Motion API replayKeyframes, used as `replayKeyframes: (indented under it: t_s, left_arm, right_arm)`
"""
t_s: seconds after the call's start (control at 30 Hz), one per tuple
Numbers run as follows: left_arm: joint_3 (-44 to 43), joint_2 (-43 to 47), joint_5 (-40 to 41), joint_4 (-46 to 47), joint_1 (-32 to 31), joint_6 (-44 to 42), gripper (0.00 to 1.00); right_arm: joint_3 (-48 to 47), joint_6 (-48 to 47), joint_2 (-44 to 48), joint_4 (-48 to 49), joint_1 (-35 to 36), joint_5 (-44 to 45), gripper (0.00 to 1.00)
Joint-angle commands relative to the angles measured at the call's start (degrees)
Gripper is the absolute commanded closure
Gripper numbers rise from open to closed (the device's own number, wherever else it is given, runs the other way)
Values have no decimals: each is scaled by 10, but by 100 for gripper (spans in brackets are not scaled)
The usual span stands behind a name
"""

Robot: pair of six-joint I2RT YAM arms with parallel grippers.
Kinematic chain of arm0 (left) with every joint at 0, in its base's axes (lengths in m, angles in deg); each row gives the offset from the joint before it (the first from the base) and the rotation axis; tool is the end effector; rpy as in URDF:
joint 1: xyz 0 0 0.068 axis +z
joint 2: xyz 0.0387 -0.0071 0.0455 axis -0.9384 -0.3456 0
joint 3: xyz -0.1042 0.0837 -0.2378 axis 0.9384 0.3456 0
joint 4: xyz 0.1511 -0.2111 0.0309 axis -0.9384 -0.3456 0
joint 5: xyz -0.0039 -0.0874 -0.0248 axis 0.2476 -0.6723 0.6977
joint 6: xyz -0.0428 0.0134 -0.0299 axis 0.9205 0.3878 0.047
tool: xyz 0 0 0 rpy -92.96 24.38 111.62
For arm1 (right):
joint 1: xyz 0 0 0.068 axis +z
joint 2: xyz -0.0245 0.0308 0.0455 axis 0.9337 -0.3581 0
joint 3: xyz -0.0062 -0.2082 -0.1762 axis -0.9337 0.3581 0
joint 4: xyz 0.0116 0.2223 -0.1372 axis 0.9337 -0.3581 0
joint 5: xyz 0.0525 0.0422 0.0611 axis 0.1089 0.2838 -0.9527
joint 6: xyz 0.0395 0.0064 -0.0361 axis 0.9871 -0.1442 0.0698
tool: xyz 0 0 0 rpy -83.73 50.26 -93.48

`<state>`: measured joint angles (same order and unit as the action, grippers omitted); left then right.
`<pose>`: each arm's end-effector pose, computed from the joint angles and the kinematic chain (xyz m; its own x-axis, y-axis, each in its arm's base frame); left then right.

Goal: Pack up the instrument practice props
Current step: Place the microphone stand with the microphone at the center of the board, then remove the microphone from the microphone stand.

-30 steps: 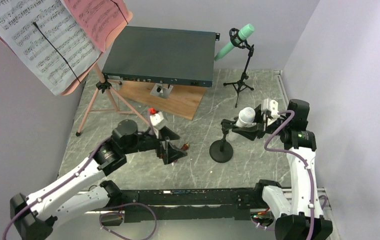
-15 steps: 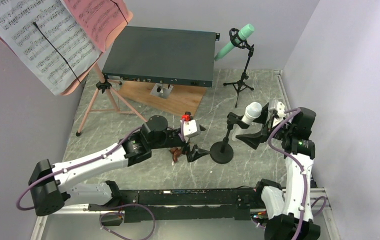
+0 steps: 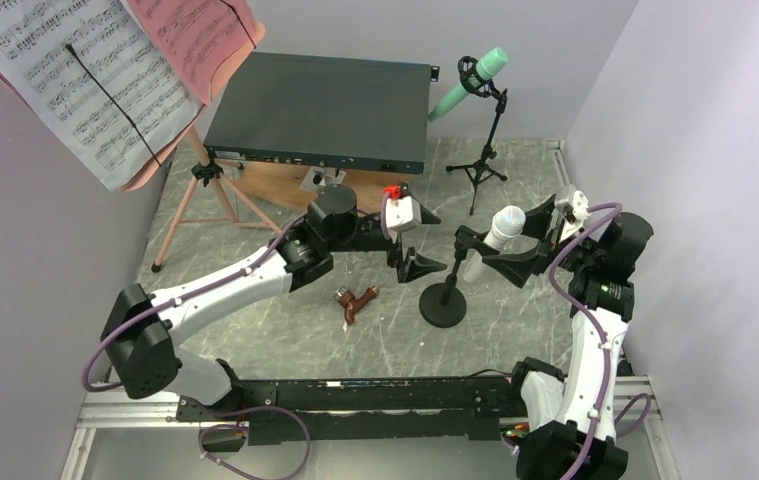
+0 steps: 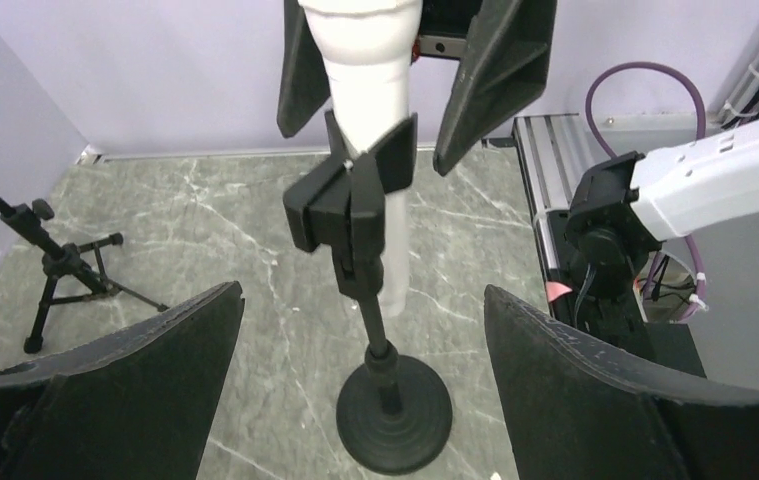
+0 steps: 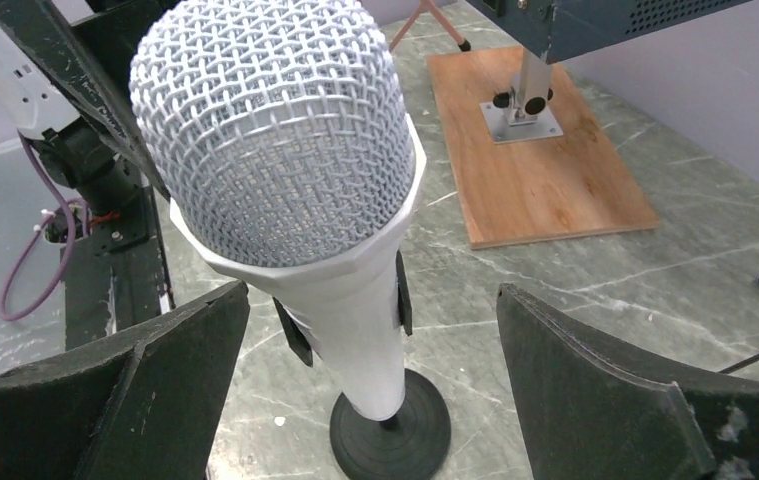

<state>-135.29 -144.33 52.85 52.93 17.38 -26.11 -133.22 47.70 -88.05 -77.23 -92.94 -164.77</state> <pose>0.1859 -0.2736 0.3613 0.0882 0.0337 -0.9955 0.9934 0.0704 0.0904 0.1576 -0.0310 0.3388 -0.0858 0.0321 -0.9958 -0.8961 0.4343 0.0912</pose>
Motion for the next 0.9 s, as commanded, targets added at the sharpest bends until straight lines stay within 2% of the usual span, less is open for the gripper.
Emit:
replayKeyframes:
  t_s: [0.0,0.13,0.47,0.67,0.8,0.87]
  left_arm:
    - [-59,-36,-72,40,7,27,4]
    - [-79,-63,-75,49,7,38,1]
    - [-88,-98,-40,86,7,82,1]
    - [-84,-103,-12,96,7,97,1]
    - [-90,-110,-11,101,6,105,1]
    - [-95,-115,-14,102,6,108,1]
  right_arm:
    - [-10,59,3,69,-9,-67,3]
    - [-34,50,2,41,-11,-68,3]
    - [-84,17,-9,-26,-11,-68,9]
    - [-90,8,-13,-33,-10,-68,28]
    - [-106,-16,-18,-55,-5,-69,47]
    - [-116,-36,-21,-75,-4,-69,51]
